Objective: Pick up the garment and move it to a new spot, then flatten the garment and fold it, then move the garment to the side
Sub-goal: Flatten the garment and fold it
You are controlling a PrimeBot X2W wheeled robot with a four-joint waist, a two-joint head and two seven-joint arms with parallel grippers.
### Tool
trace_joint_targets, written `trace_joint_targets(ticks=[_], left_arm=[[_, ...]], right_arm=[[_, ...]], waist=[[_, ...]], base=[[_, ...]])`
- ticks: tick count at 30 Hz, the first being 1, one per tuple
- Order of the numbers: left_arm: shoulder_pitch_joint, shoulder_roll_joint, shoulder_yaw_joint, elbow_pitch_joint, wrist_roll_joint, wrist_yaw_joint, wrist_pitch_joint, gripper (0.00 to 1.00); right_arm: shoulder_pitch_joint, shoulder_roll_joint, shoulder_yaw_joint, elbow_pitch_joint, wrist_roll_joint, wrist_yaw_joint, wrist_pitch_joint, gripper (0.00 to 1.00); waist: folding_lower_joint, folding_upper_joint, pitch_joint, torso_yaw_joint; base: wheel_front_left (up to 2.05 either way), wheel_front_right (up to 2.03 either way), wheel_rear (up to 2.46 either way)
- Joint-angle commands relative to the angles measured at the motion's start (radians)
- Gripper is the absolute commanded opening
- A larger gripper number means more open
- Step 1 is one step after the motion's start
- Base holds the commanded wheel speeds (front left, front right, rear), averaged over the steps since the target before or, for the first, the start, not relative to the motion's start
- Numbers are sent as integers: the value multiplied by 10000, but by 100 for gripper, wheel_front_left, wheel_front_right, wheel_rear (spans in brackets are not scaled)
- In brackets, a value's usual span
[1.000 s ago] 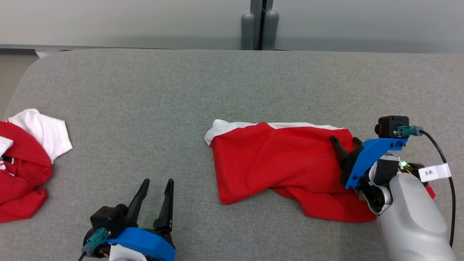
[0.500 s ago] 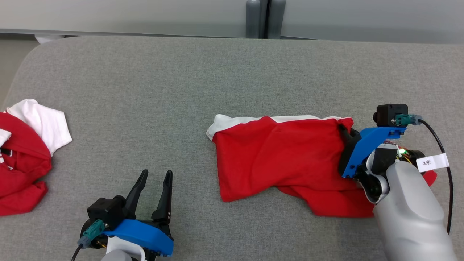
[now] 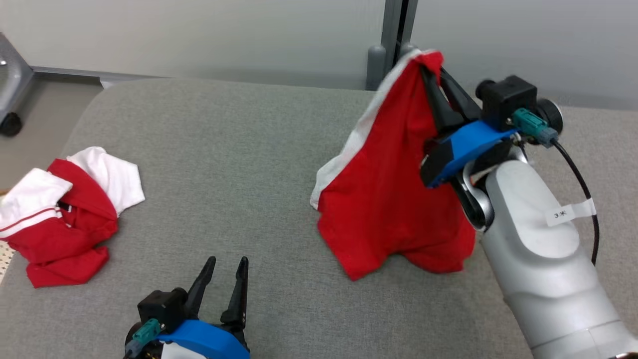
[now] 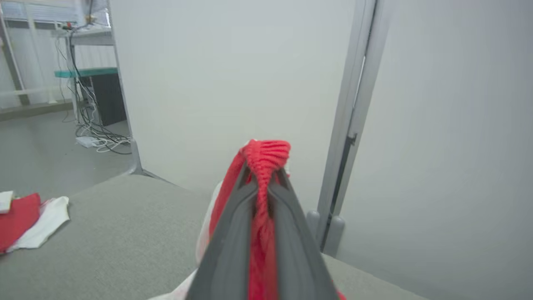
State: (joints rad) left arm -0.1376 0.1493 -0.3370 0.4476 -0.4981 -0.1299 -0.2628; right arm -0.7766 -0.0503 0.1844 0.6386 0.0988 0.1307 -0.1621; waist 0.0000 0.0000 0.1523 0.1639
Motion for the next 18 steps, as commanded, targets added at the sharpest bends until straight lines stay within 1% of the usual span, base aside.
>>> trace_joint_targets(ticks=[1, 5, 8, 10, 11, 14, 15, 18], left_arm=[[111, -68, 29, 52, 84, -16, -29, 100], [385, -209, 214, 188, 229, -16, -29, 100], [566, -291, 375, 228, 345, -16, -29, 100], [690, -335, 543, 256, 416, -16, -29, 100], [730, -371, 610, 264, 455, -16, -29, 100], [856, -472, 790, 178, 542, -16, -29, 100], [867, -488, 828, 150, 561, -16, -28, 100], [868, -457, 928, 59, 617, -16, -29, 100]], right_arm=[[-351, -20, 281, -160, 170, 1, -310, 0], [-771, -25, 1042, -594, 915, 1, -802, 0], [-746, -26, 1479, -892, 1271, 1, -908, 0], [-455, -22, 2000, -1268, 1524, 1, -960, 0], [-225, -88, 2359, -1580, 1654, 1, -974, 0], [944, -735, 3119, -2622, 1945, -1, -1004, 0], [1475, -946, 3175, -2907, 2020, -2, -1010, 0], [3392, -1398, 2559, -3460, 2216, -1, -1016, 0]], waist=[[0, 0, -150, 68], [0, 0, -536, 206], [0, 0, -709, 102], [0, 0, -795, -29], [0, 0, -829, -98], [0, 0, -844, -401], [0, 0, -825, -519], [0, 0, -726, -899]], base=[[0, 0, 0], [0, 0, 0], [0, 0, 0], [0, 0, 0], [0, 0, 0], [0, 0, 0], [0, 0, 0], [0, 0, 0]])
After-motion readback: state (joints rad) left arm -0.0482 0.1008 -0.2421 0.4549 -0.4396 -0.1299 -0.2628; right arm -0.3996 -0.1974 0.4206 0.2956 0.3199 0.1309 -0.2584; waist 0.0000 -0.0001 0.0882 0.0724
